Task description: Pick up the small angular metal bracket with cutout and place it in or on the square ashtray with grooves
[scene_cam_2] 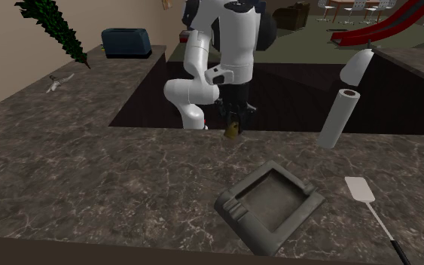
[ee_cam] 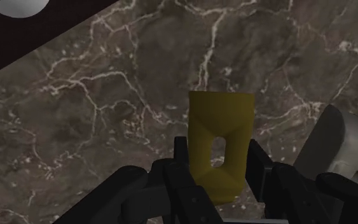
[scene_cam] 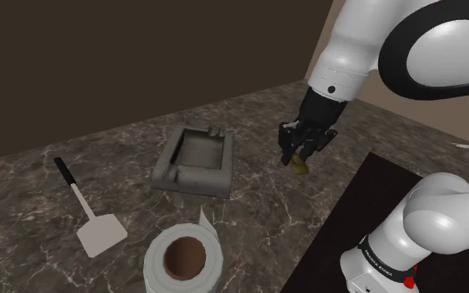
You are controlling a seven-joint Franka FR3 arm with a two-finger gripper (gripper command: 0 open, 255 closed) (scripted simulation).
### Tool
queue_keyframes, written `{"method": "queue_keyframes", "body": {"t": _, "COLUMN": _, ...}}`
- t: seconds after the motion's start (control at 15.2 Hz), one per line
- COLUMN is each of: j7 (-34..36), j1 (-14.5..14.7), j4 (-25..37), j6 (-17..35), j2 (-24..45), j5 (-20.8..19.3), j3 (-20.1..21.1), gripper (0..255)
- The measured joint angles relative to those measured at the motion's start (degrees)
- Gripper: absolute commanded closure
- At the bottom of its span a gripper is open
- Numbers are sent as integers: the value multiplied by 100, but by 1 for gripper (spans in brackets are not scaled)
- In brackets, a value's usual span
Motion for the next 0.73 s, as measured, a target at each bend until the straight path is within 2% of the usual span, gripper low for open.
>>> {"method": "queue_keyframes", "body": {"t": 0.33, "j7": 38, "j1": -69, "j4": 370, "j6": -240, "j2": 123, "j5": -94, "j3": -53, "gripper": 255}}
{"method": "queue_keyframes", "body": {"t": 0.73, "j7": 361, "j1": -534, "j4": 1385, "j6": 200, "j2": 1487, "j5": -330, "j3": 519, "gripper": 255}}
